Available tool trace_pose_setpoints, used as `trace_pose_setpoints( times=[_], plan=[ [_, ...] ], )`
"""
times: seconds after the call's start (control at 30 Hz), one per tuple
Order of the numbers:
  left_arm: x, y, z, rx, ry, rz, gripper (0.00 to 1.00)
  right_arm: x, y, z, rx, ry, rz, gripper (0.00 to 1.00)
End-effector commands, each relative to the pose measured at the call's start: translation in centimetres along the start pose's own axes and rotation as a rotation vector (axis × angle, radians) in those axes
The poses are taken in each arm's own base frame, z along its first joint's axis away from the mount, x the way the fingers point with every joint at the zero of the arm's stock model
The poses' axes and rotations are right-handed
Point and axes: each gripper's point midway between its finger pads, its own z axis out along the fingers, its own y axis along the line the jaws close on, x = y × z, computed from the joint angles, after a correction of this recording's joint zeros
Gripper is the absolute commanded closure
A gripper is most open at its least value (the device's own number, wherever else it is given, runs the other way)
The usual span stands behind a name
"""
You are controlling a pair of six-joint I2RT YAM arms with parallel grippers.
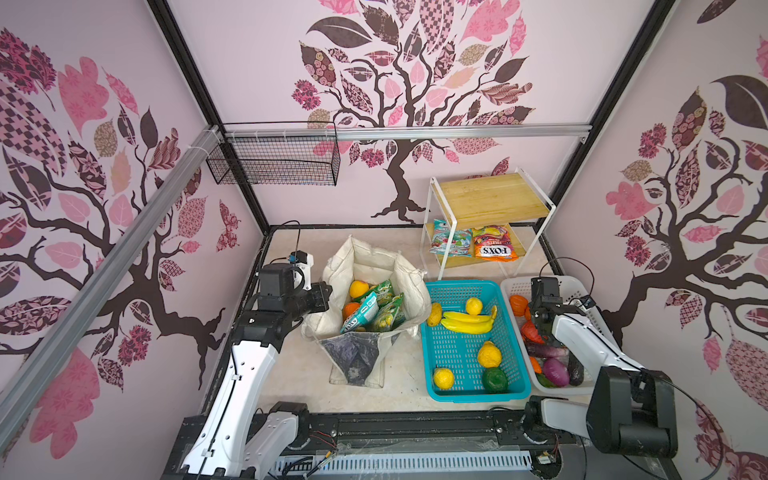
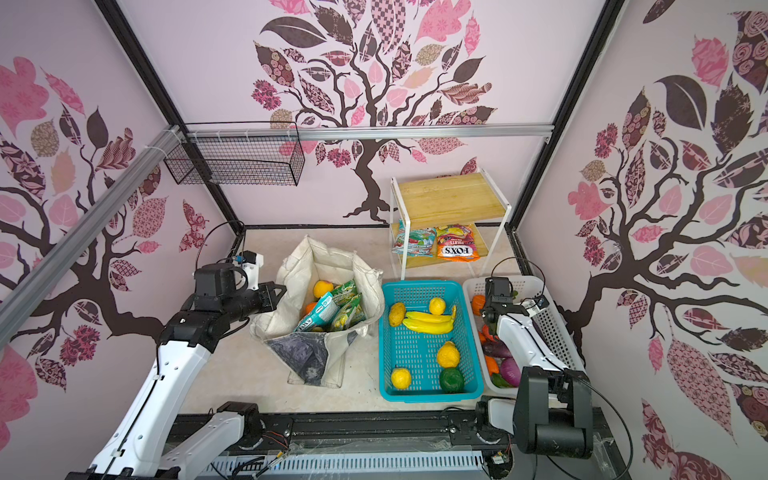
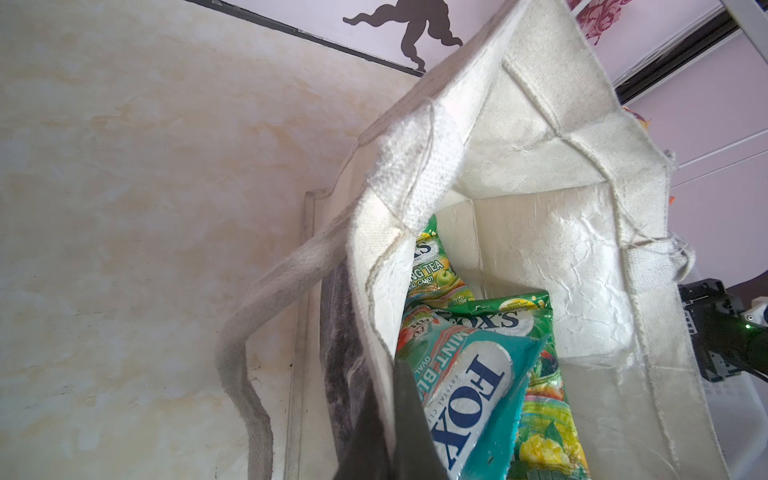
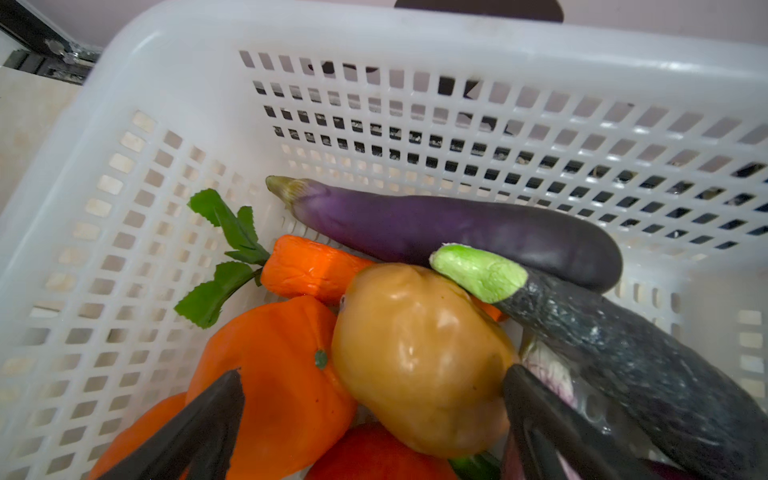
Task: Place the food into the grocery bag and tie it
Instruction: 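Lower the right gripper into the white basket and grasp the brown potato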
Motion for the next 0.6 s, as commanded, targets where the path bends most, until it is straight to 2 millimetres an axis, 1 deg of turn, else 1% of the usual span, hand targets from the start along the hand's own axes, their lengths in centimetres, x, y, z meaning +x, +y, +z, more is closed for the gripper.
trace_pose_setpoints(
  times=[0.0, 0.17, 0.57],
  plan=[
    [1.4, 0.3, 0.6, -0.002, 0.043, 0.005, 1.0, 1.7, -1.1, 1.4, 0.029, 0.085, 0.013, 0.0],
    [1.3, 0.2, 0.6, 0.0, 0.041, 0.007, 1.0, 2.2, -1.3, 2.0, 0.038, 0.108, 0.016, 0.0],
    [1.4, 0.3, 0.6, 0.0, 0.042, 0.007, 1.0, 3.7, -1.6, 2.4, 0.027, 0.155, 0.009, 0.0]
  ],
)
